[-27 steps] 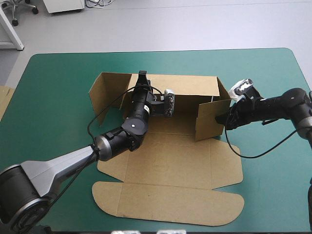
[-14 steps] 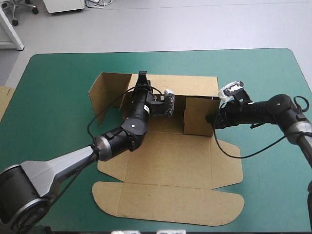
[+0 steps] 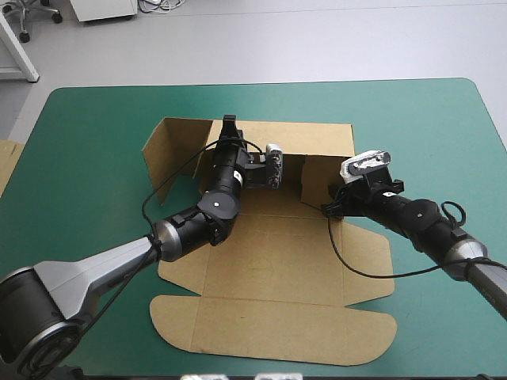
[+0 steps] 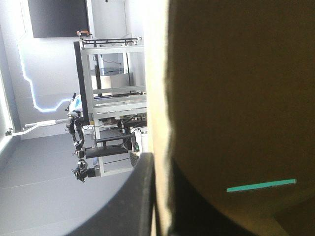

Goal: Fold the box

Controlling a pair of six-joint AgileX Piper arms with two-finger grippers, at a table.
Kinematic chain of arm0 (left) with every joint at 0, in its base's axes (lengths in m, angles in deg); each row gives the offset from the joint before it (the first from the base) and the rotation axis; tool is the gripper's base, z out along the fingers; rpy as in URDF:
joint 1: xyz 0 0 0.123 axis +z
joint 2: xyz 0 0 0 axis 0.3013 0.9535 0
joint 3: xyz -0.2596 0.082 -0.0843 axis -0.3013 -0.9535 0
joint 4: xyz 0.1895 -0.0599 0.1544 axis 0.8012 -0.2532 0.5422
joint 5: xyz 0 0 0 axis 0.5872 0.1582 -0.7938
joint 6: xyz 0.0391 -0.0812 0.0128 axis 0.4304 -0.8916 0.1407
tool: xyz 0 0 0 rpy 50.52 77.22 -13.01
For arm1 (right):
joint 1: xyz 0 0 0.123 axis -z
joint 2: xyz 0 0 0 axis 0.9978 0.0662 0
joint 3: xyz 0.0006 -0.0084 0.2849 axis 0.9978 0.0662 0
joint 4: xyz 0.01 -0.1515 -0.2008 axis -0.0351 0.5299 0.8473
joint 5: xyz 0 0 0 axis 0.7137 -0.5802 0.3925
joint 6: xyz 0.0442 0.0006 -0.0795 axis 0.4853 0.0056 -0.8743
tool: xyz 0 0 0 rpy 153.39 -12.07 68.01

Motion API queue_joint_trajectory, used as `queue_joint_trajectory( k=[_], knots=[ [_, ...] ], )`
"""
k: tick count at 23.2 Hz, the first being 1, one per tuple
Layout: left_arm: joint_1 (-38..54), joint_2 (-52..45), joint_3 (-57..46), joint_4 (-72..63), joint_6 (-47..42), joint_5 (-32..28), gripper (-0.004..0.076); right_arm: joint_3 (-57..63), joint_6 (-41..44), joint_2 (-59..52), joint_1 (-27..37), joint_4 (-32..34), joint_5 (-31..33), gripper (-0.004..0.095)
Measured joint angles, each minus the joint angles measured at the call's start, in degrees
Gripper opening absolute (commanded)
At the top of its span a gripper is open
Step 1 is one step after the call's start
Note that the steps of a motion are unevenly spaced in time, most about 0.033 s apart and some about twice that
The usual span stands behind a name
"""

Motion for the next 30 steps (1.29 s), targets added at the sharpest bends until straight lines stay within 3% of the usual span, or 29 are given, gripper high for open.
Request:
queue_joint_trajectory(
  k=[6,14,17,23,30],
  knots=[
    [0.0,0.0,0.0,-0.2,0.0,0.1,-0.0010,1.1,0.0,0.0,-0.9,-3.0,-4.7,-0.0019],
    [0.0,0.0,0.0,-0.4,-0.7,0.0,0.0000,1.1,0.2,0.0,-0.9,-3.2,-5.8,-0.0019],
    [0.0,-1.2,0.0,-0.8,-2.6,-1.4,0.0087,1.1,0.2,0.0,-0.9,-3.3,-6.0,-0.0020],
    [-0.5,-4.5,-0.1,-3.9,-3.3,-4.8,0.0368,1.2,0.3,0.0,-0.9,-3.9,-5.4,-0.0020],
    [-5.1,-6.8,-0.1,-20.4,10.4,-5.7,0.0385,1.2,0.2,0.0,-1.0,-3.6,-4.9,-0.0020]
  ],
)
